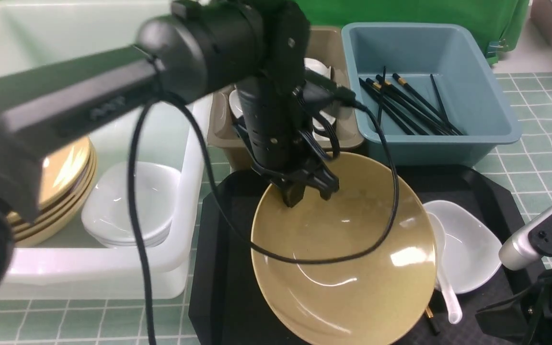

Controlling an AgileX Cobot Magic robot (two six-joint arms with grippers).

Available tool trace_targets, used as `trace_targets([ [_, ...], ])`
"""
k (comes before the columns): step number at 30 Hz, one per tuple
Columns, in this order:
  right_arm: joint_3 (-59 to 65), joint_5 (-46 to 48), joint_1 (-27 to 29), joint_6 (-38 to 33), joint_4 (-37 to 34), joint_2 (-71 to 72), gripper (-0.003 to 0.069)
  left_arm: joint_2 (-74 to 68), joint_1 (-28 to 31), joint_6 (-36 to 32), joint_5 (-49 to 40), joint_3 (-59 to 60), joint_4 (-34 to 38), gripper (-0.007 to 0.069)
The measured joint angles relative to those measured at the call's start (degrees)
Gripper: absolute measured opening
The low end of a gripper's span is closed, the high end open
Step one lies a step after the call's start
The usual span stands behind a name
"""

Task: On blue table put chopsticks spoon bowls plates into blue grey white boxes.
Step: 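Grasp the large bowl on the tray by its rim, then place the tan bowl onto the bowl stack in the left bin with the left gripper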

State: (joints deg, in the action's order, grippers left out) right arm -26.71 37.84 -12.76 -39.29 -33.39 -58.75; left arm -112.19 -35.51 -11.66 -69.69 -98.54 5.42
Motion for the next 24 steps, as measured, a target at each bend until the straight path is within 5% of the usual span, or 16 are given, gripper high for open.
trace_targets([
  [12, 0.0, -0.3, 0.0, 0.0, 0.0, 0.0, 0.0078, 0.6, 9.1, -9.3, 0.0, 0.1, 17.4, 0.0006],
  [24, 0.0, -0.3, 0.0, 0.0, 0.0, 0.0, 0.0087, 2.8, 10.4, -14.7, -0.3, 0.5, 22.8, 0.0006],
])
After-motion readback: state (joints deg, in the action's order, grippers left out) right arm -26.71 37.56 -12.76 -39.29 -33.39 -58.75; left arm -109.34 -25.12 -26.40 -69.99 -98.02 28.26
